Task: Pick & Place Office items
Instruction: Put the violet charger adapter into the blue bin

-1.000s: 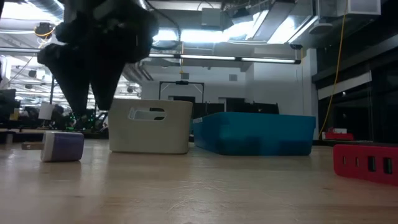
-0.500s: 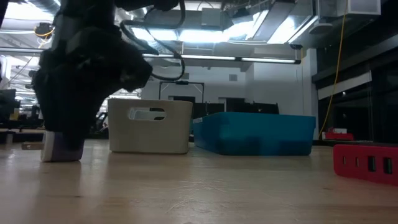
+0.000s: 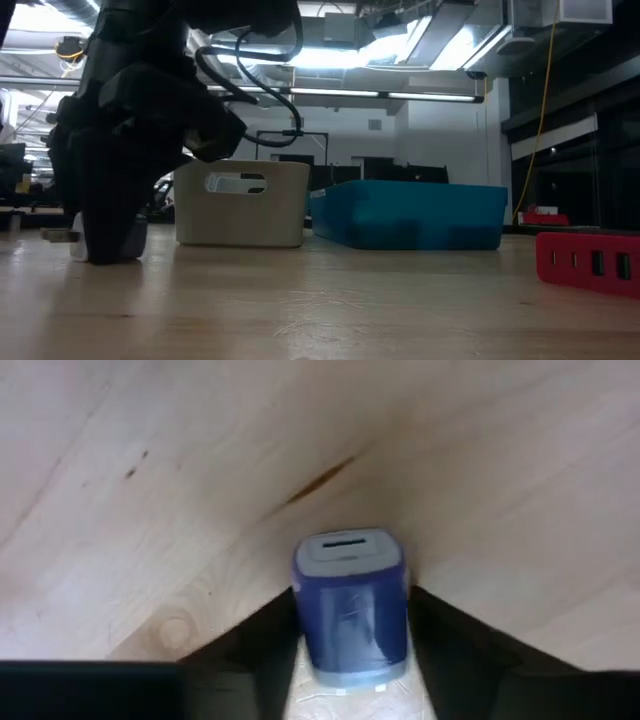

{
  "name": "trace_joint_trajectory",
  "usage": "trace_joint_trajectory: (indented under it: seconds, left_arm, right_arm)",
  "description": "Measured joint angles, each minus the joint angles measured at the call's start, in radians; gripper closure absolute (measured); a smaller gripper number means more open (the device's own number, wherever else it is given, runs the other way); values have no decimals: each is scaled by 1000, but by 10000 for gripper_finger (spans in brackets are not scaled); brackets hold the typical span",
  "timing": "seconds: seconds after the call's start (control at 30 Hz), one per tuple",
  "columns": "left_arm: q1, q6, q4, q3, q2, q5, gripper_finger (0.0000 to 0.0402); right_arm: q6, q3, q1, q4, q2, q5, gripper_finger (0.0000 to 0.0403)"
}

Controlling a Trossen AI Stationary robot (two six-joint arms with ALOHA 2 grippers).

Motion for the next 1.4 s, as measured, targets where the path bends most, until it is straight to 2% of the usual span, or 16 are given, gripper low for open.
trace_joint_trajectory:
  seconds: [0.07, 0.1, 0.4, 0.53, 0.7, 0.9, 1.07, 1.2, 1.4]
  left_arm:
    - [0, 0, 0, 0, 1, 1, 266]
    - [2, -1, 0, 0, 1, 8, 273]
    - [0, -37, 20, 4, -12, 41, 272]
    - [-8, -58, 36, 32, -63, 66, 272]
    - [-18, -104, 27, 78, -114, 28, 272]
    - [-11, -115, -3, 126, -185, -99, 272]
    - [36, -68, 12, 133, -248, -207, 272]
    - [115, 58, 78, 133, -285, -265, 272]
    - [277, 266, 230, 133, -291, -261, 272]
  right_arm:
    - [0, 0, 0, 0, 0, 11, 119]
    - [0, 0, 0, 0, 0, 14, 119]
    - [-4, 0, 0, 0, 0, 15, 119]
    - [-11, 0, 0, 1, 0, 17, 119]
    - [-12, 0, 0, 1, 0, 17, 119]
    - [-31, 0, 0, 9, 0, 16, 119]
    - [-31, 0, 0, 15, 0, 17, 119]
    - [-31, 0, -1, 24, 0, 17, 119]
    - [-27, 0, -3, 43, 0, 17, 119]
